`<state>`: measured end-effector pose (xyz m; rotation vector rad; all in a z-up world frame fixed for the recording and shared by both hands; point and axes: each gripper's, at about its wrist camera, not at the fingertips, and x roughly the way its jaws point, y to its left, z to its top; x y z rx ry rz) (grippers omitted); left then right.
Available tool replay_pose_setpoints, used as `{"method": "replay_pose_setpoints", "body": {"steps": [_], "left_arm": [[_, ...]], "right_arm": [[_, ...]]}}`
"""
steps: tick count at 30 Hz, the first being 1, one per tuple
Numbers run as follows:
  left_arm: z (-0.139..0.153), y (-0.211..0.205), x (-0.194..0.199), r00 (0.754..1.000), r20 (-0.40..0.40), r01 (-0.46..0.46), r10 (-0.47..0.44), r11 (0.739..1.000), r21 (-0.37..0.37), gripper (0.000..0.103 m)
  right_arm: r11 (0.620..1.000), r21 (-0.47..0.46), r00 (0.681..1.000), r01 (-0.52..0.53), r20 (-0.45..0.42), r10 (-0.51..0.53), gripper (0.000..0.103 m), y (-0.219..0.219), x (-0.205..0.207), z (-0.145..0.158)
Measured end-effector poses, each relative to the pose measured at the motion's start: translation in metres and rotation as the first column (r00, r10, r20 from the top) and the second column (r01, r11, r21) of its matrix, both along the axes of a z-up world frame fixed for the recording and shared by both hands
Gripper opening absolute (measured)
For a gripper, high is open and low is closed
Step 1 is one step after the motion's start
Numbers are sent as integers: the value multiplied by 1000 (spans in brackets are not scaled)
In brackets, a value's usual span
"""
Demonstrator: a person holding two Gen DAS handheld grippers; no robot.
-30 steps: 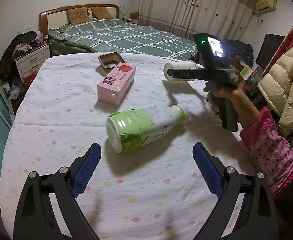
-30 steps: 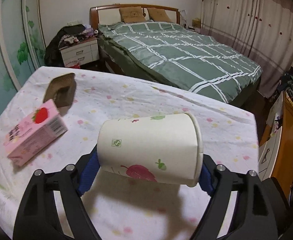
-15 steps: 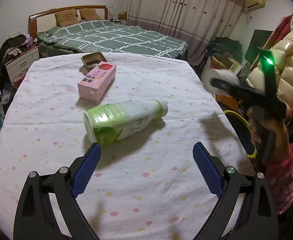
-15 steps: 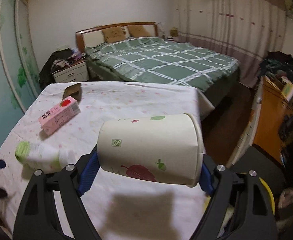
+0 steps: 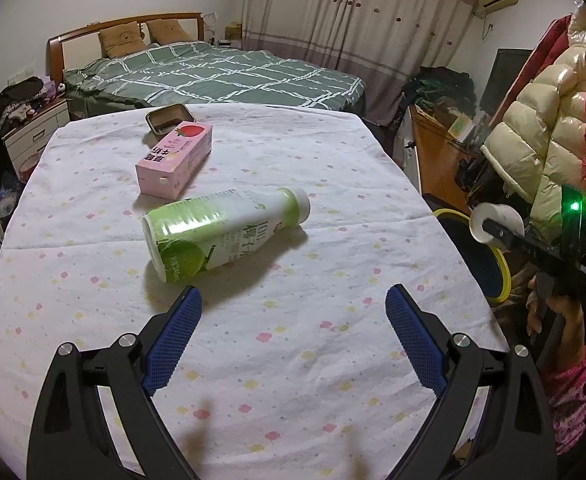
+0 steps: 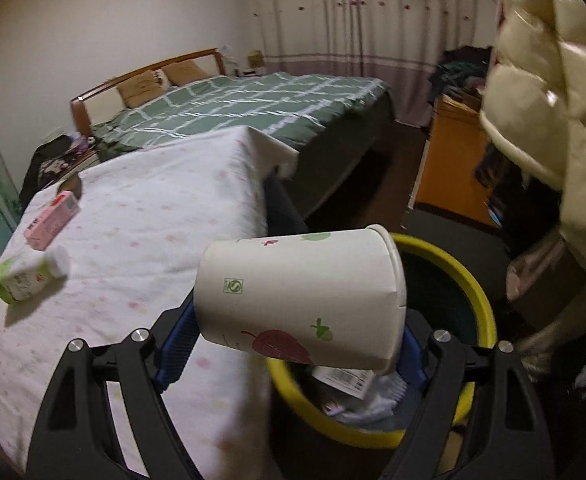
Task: Collect trash
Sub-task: 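Carry the paper cup over the yellow bin and open the right gripper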
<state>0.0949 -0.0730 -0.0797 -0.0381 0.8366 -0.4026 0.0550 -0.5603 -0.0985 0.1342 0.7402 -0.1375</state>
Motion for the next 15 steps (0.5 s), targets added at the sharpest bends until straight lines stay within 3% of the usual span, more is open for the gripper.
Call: {"method": "replay_pose_setpoints", "body": {"steps": [15], "left_arm": [[-3,-9,-3,1000,-6,15,-15,1000,22,92]], "right_arm": [[997,9,996,74,-58,-73,81,-31,-5,-30]]}}
